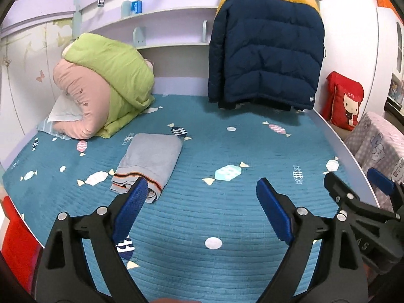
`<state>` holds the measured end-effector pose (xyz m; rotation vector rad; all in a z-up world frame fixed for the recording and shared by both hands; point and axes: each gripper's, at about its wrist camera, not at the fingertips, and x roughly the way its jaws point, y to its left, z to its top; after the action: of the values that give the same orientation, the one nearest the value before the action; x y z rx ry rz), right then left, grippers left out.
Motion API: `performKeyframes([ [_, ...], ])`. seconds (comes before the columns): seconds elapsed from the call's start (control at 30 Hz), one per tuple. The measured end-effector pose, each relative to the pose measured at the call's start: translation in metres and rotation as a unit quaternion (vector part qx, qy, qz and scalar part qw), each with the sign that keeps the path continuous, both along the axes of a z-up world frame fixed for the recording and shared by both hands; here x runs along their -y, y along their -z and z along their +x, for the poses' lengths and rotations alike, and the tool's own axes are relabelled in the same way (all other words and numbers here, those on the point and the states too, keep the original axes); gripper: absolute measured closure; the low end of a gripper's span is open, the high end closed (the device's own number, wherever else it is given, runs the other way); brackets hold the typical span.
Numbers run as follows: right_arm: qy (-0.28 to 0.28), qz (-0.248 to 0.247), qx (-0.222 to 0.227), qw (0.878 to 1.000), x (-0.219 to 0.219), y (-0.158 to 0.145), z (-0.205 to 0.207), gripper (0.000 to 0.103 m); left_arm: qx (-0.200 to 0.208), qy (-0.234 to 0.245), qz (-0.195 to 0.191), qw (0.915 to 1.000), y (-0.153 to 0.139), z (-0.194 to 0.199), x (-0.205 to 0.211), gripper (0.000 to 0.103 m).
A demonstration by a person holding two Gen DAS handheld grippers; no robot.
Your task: Fold large clothes
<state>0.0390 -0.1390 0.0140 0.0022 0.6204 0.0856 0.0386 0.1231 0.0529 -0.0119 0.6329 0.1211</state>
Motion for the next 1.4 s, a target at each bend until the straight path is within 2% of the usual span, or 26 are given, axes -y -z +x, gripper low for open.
performKeyframes([
  [0.1,-0.001,-0.002,0.003,1.000,0.006,-0.001,-0.005,0.010,0.006,0.003,0.012,0.9999,-0.002,-0.007,0.012,0.015],
  [0.4,0.000,-0.017,0.019,1.000,0.009,-0.004,-0.013,0.010,0.020,0.005,0.015,0.9997,-0.008,-0.020,0.020,0.015],
  [0.87,0.005,-0.016,0.026,1.000,0.015,-0.010,-0.022,0.010,0.020,0.002,0.014,0.9997,-0.008,-0.027,0.026,0.015],
  [1.4,0.000,0.002,0.008,1.000,0.016,-0.004,-0.020,0.010,0.015,0.000,0.011,0.9998,-0.010,-0.031,0.033,0.015],
])
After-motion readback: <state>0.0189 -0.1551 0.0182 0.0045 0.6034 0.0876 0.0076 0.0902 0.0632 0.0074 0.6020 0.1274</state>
